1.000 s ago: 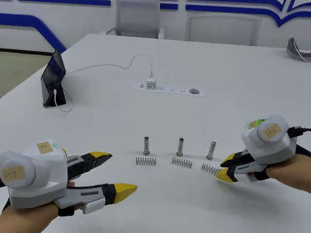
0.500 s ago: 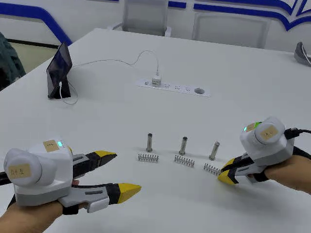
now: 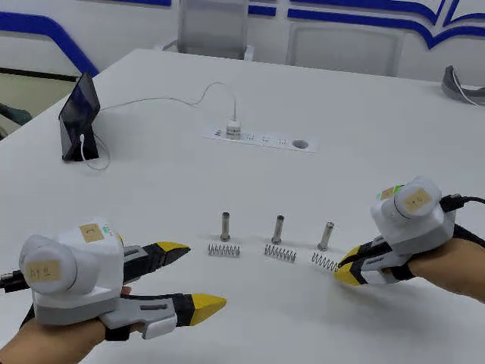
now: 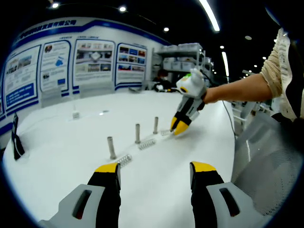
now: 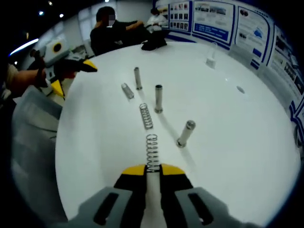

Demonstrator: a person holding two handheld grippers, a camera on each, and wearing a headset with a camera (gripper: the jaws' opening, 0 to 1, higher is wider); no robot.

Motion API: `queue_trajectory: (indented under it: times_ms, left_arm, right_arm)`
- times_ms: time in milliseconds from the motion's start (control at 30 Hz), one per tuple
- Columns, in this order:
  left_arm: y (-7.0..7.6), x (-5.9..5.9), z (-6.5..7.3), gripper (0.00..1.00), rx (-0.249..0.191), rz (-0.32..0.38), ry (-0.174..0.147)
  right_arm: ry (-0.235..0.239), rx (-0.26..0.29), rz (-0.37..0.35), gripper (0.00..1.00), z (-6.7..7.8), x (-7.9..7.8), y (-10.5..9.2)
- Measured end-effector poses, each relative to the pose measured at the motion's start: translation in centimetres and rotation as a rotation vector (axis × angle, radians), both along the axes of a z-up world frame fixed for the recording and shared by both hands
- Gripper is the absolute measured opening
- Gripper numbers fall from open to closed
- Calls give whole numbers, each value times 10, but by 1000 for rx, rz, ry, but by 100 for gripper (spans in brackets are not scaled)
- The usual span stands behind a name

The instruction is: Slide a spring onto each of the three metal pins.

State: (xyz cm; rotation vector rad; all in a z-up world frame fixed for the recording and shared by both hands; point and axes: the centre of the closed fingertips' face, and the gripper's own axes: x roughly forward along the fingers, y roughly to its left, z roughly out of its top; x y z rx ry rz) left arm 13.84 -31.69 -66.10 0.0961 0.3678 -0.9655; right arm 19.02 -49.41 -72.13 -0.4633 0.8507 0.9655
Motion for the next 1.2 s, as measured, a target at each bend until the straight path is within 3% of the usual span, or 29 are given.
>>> queue_trajectory:
  times_ms: [233, 533, 767, 1200]
  left_arm:
    - [-19, 2, 0, 58, 19, -74, -3]
    - [-37, -4, -4, 52, 49, -149, -1]
    - [-47, -8, -5, 49, 67, -187, -4]
    - [-66, -15, -7, 42, 85, -234, -21]
  right_arm:
    - [-11, 3, 41, 12, 11, -12, 6]
    - [-7, 1, 156, 12, 24, -32, 31]
    - [-5, 1, 241, 12, 34, -43, 48]
    - [5, -21, 367, 12, 42, -58, 63]
